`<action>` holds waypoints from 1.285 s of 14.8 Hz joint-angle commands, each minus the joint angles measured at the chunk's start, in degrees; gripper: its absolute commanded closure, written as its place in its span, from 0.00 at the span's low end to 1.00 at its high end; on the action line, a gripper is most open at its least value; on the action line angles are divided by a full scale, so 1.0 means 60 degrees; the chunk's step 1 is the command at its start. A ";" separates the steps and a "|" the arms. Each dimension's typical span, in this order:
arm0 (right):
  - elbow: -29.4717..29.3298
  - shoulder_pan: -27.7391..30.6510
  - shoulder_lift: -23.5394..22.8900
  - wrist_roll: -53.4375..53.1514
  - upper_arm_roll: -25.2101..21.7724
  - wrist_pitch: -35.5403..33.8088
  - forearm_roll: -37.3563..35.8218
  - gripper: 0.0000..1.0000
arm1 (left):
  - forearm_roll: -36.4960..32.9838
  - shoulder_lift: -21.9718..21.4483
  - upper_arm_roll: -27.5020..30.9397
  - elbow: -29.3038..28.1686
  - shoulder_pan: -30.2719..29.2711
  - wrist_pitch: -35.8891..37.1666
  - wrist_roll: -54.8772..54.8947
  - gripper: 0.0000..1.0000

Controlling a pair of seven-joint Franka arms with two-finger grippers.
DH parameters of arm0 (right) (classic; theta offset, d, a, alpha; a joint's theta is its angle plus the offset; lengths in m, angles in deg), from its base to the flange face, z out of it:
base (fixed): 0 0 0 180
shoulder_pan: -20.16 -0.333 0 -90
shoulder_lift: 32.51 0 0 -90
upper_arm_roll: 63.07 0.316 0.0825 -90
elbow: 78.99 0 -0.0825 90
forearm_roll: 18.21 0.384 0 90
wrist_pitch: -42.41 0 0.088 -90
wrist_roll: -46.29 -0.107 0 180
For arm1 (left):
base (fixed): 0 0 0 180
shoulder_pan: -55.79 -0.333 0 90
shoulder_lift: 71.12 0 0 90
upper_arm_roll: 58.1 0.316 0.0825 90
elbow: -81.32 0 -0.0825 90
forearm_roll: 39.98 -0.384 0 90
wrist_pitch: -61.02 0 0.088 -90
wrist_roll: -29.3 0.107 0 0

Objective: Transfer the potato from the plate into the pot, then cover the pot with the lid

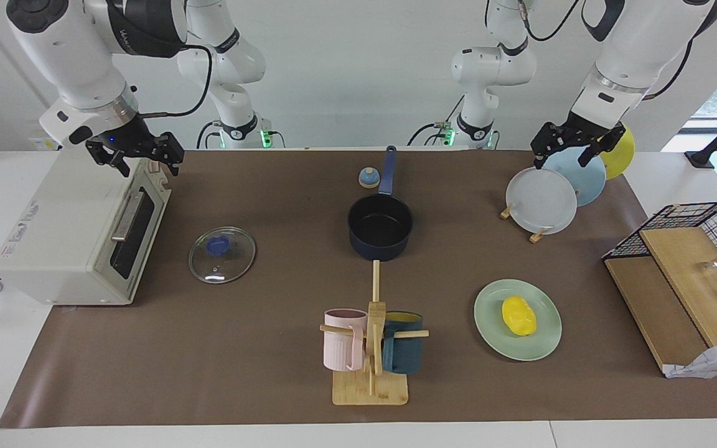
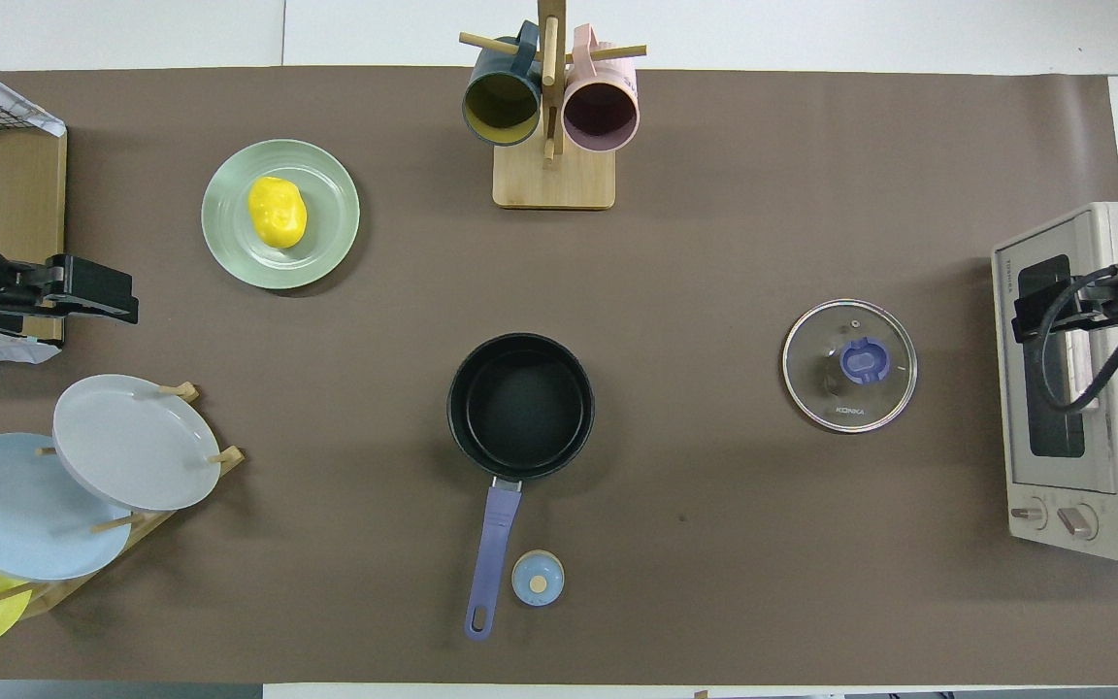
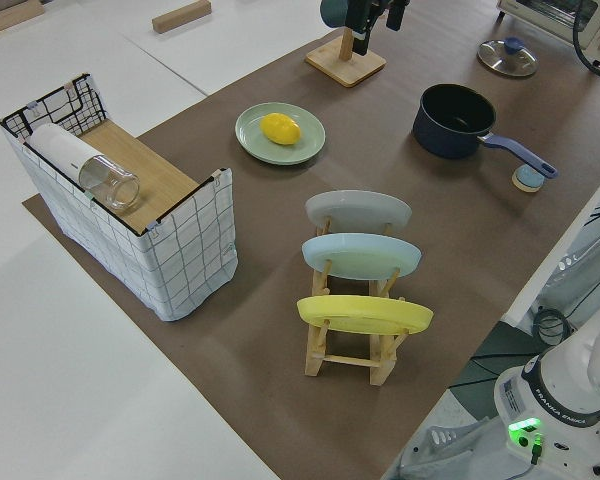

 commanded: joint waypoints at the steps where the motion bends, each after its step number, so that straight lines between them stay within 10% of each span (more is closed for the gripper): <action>1: 0.0205 0.0166 0.0200 -0.0159 0.0121 -0.0037 0.0086 0.00 | 0.0005 -0.0227 0.0025 -0.0178 -0.0001 0.0025 0.0024 0.00; 13: 0.0205 0.0166 0.0215 -0.0159 0.0107 -0.0052 0.0086 0.00 | 0.0384 -0.0008 0.0040 -0.0061 -0.0030 -0.0530 -0.0035 0.00; 19: 0.0249 0.0092 0.0215 -0.0100 0.0151 0.0064 0.0072 0.00 | 0.0459 0.1718 0.0040 0.0364 -0.0045 -0.1586 -0.0050 0.00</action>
